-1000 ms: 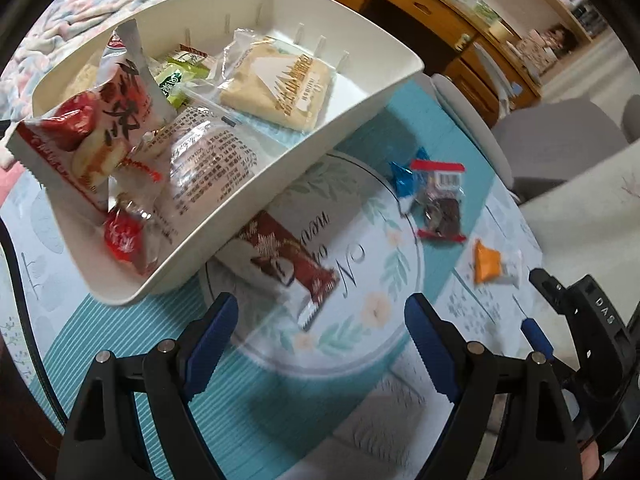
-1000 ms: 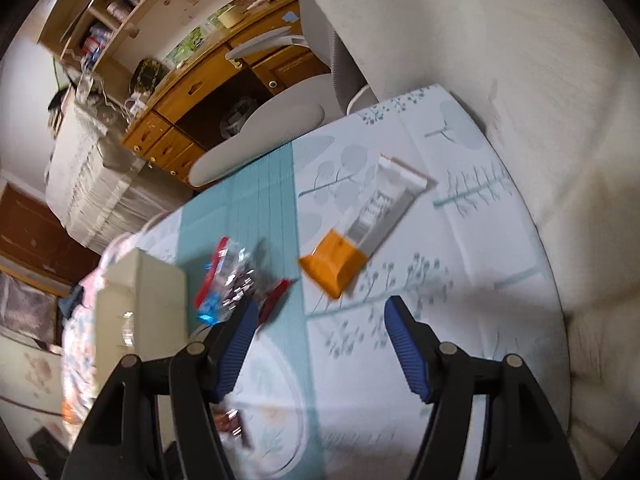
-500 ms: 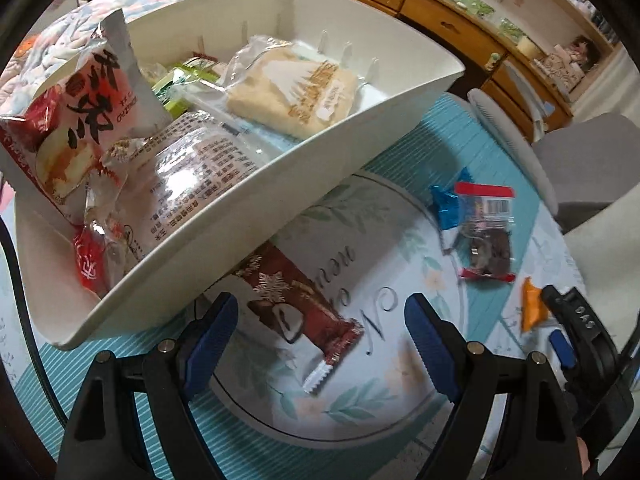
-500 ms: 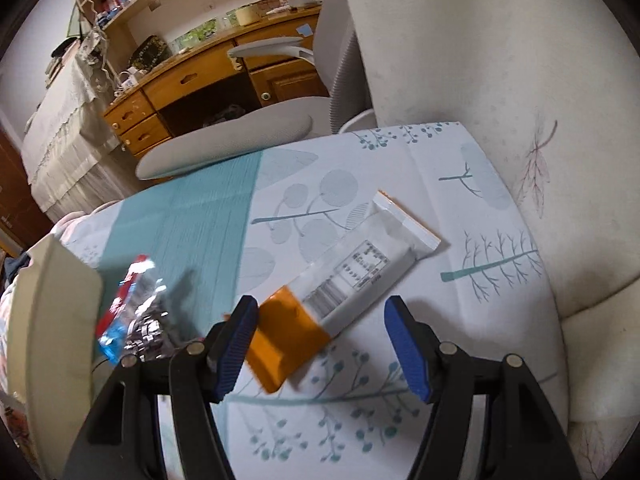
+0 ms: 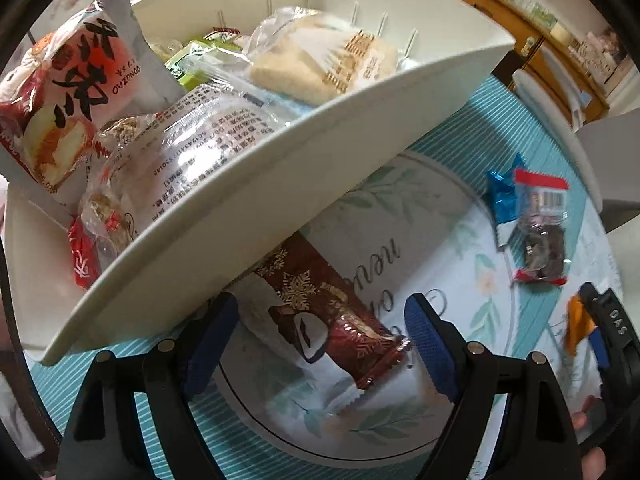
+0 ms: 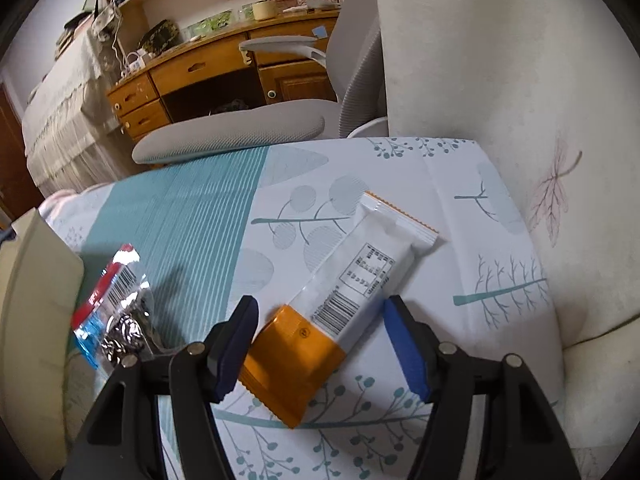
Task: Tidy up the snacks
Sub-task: 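Grasp the brown chocolate packet with left gripper while right grasps orange-white bar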
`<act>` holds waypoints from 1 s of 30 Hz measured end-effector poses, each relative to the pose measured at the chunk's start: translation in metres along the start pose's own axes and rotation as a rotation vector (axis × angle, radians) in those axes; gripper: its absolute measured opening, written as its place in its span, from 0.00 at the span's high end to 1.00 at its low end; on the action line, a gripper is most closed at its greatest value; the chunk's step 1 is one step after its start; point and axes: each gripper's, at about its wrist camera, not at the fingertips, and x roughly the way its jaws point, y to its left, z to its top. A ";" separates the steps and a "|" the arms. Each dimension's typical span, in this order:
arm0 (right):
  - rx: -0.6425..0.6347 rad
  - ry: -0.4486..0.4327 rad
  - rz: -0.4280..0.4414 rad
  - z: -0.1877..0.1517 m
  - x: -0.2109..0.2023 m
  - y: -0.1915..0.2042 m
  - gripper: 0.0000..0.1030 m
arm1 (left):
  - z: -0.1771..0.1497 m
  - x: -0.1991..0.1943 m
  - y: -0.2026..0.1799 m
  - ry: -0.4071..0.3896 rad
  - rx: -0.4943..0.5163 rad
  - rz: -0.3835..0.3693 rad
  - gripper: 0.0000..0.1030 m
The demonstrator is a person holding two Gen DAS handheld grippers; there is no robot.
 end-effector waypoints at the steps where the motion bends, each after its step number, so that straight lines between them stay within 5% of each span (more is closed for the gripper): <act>1: -0.002 0.000 -0.007 0.000 0.000 0.000 0.41 | 0.001 0.001 -0.001 -0.002 -0.001 0.005 0.18; 9: -0.001 0.027 0.005 -0.003 -0.006 -0.011 0.60 | -0.001 0.003 -0.012 -0.010 0.023 0.044 0.20; 20: 0.056 0.119 0.075 -0.030 -0.027 -0.015 0.62 | -0.005 -0.001 -0.008 -0.023 0.044 0.035 0.37; 30: 0.047 0.229 0.131 -0.059 -0.055 -0.003 0.66 | -0.014 -0.007 0.015 0.055 0.065 0.024 0.58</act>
